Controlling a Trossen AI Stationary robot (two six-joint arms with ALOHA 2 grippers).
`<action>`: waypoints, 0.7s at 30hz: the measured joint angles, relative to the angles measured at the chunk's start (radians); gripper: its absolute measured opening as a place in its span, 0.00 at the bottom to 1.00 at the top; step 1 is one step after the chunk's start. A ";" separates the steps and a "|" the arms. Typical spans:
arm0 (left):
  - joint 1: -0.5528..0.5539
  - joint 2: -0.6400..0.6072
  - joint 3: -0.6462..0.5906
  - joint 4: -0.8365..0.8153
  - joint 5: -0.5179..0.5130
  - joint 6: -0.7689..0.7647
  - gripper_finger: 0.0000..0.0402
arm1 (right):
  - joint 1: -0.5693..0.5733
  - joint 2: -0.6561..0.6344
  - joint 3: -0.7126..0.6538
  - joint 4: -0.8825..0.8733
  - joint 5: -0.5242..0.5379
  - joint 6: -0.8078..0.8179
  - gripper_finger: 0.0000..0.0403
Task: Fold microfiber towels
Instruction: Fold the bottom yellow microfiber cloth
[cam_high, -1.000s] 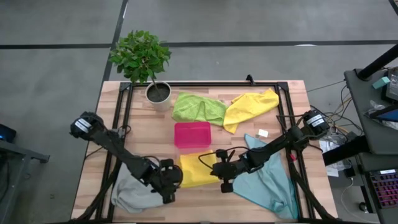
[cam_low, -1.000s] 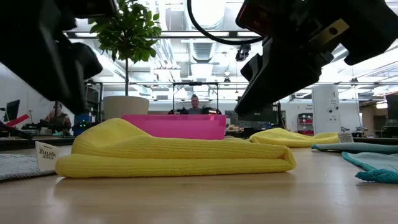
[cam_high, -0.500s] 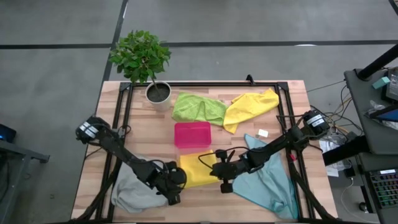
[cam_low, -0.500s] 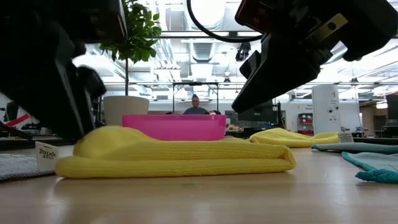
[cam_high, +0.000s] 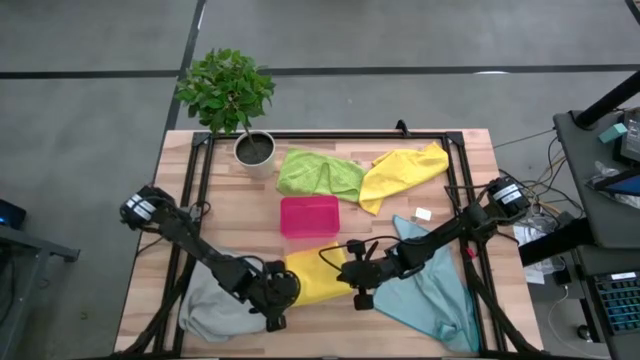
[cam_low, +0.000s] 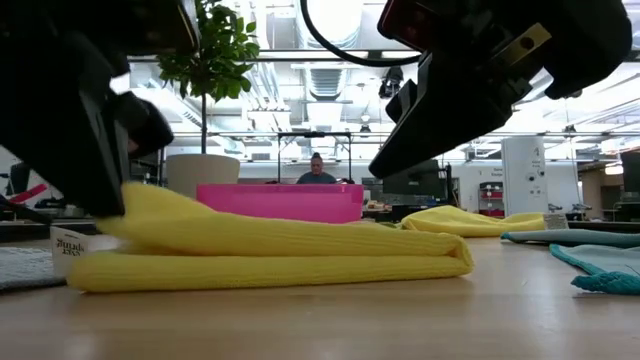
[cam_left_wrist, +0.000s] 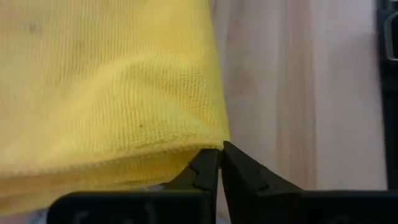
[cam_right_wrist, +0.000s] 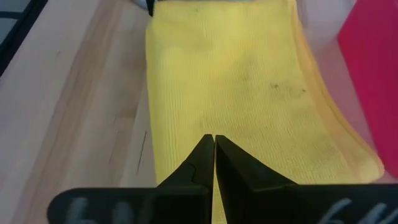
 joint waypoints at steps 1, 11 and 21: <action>-0.005 -0.003 0.000 0.007 -0.003 0.010 0.00 | 0.000 0.000 0.000 0.000 0.000 0.000 0.02; -0.042 0.056 0.002 0.115 0.006 0.007 0.00 | 0.000 0.000 -0.001 0.004 0.026 0.000 0.02; -0.041 0.075 0.001 0.111 0.054 -0.019 0.07 | 0.002 0.042 -0.001 0.075 0.025 0.027 0.02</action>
